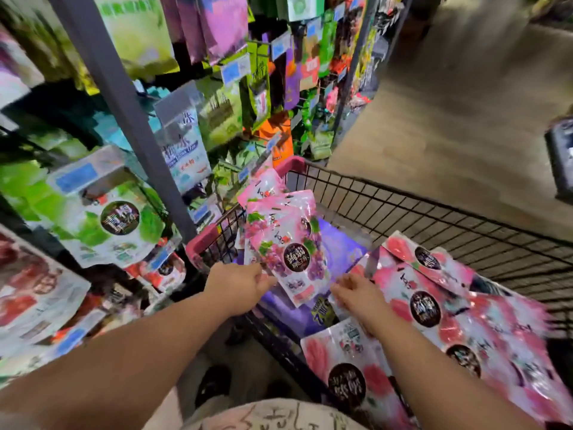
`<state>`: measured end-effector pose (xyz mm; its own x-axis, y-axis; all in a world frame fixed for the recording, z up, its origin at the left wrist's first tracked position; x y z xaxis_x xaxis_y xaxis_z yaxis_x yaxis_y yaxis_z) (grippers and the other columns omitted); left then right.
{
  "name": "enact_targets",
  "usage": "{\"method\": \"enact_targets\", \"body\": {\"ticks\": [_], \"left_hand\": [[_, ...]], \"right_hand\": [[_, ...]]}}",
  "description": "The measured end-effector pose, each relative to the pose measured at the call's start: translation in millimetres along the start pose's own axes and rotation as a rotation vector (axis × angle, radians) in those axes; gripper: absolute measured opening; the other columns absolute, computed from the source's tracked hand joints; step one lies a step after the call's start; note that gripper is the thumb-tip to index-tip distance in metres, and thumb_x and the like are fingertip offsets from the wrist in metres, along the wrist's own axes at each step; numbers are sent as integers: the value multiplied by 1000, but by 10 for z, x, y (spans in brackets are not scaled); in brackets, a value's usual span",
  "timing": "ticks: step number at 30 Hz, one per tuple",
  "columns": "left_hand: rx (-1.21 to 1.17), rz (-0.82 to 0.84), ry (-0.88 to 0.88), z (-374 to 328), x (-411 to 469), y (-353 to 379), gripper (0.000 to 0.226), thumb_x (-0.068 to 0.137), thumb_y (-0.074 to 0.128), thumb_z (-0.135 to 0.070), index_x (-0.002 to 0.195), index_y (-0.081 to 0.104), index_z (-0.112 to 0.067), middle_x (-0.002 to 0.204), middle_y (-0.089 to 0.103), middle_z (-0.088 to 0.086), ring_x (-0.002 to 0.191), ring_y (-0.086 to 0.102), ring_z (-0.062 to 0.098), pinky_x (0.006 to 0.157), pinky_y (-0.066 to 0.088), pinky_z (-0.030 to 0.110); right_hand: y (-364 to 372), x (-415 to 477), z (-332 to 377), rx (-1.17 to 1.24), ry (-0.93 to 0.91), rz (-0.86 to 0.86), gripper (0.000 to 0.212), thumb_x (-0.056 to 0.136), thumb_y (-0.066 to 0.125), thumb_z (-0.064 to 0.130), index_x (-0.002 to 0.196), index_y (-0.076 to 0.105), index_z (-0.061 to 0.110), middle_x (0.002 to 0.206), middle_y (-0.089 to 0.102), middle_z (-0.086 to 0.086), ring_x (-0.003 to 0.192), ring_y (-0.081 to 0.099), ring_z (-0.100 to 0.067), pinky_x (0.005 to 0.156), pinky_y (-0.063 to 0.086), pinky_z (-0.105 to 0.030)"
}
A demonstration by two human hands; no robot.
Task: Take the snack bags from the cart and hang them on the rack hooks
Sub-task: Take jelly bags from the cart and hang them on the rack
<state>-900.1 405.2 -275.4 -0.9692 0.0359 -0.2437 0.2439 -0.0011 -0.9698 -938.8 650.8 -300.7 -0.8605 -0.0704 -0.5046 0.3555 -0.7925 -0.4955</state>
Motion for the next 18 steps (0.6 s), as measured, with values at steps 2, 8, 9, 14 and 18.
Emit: {"method": "enact_targets", "body": {"ticks": [2,8,9,14,18], "left_hand": [[-121,103,-51,55,36,5,49,95,25,-64,107,55,-27,102,68,2,100,62,24,71,36,33],[-171,160,-36,93,33,5,43,97,24,-62,92,51,-28,79,59,-2,84,61,21,60,36,32],[-160,151,-31,85,36,11,43,97,24,-61,92,50,-28,75,56,-4,82,60,21,60,36,32],[-130,101,-31,85,45,37,44,98,25,-59,104,56,-28,65,47,-6,72,54,20,56,31,31],[-139,112,-42,93,44,42,47,95,24,-63,105,55,-28,65,48,-5,62,46,15,50,23,30]], "right_hand": [[98,58,155,-47,-32,24,25,83,76,22,103,61,17,96,64,1,93,62,-18,87,50,-33],[299,306,384,-205,-66,69,46,86,74,21,126,55,10,115,62,-3,93,56,-17,78,46,-28],[331,362,384,-213,-55,78,51,85,75,23,129,52,10,120,62,-5,95,57,-18,78,47,-29],[470,625,310,-152,7,98,77,69,88,27,131,45,13,125,60,-2,113,59,-25,93,49,-36],[492,736,221,-155,50,124,68,50,96,36,107,61,21,101,69,5,94,64,-17,85,54,-35]]}}
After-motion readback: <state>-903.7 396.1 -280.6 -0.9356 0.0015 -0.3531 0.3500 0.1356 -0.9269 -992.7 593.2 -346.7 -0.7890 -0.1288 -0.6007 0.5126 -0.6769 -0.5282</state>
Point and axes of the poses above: each hand's wrist, its own x-axis towards the middle knuckle, its own y-axis out of the palm, z = x × y, the point moved 5 cm from there along x, towards the middle knuckle
